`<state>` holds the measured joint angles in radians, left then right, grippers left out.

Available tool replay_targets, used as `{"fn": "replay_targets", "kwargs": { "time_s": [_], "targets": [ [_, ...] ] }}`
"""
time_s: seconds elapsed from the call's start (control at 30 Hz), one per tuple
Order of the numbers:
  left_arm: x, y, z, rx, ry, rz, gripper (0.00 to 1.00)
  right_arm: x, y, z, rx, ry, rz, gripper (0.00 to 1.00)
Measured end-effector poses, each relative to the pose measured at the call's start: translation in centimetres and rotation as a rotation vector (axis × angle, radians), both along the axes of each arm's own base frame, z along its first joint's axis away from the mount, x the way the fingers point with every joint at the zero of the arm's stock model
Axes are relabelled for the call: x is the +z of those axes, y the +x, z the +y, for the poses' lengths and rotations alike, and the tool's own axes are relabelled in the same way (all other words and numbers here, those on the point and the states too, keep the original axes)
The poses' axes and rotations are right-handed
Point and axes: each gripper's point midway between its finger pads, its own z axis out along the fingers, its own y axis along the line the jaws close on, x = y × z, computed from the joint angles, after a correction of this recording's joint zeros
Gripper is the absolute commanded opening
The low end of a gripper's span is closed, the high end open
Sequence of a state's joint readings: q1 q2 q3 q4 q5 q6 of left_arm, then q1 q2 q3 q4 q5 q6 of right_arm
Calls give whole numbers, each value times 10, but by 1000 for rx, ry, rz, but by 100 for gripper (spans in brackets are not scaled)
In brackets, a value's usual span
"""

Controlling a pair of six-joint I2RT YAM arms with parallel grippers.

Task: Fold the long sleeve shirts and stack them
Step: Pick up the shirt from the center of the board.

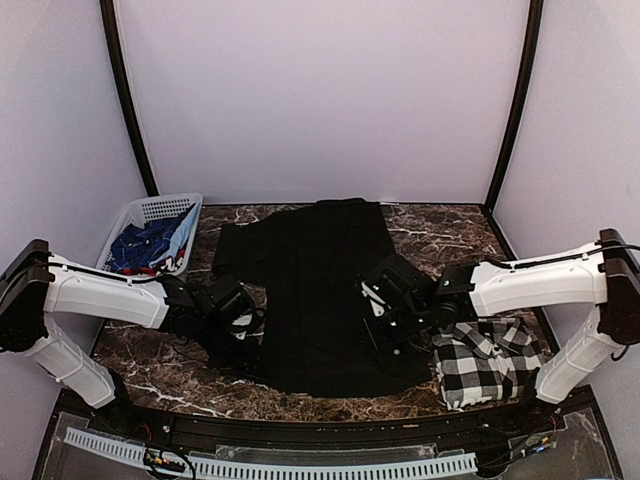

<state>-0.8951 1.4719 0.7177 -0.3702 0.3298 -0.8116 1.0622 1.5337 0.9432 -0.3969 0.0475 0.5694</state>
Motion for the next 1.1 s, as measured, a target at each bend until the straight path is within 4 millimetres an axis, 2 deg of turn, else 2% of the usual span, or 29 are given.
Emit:
{"fn": "replay_targets", "kwargs": {
  "time_s": [0.4,0.47,0.6,0.67,0.83,0.97,1.1],
  "targets": [
    [-7,-11,10,-33,73,25,36,16,0,-6,-35,15,-29,33],
    [-7,-11,10,-34,73,23,32,16,0,-6,-39,14,-30,33],
    [-7,-11,5,-39,62,25,9,18,1,-7,-46,15,-36,33],
    [-5,-11,-1,-41,49,26,1,20,2,-7,-49,21,-42,33],
    [25,2,-32,-69,-43,-21,0,30,1,-7,-50,40,-59,33],
    [68,18,-61,-89,-152,-89,0,33,2,-8,-57,44,-71,33],
    [104,28,-82,-107,-244,-139,0,32,3,-12,-65,30,-77,33]
  ]
}}
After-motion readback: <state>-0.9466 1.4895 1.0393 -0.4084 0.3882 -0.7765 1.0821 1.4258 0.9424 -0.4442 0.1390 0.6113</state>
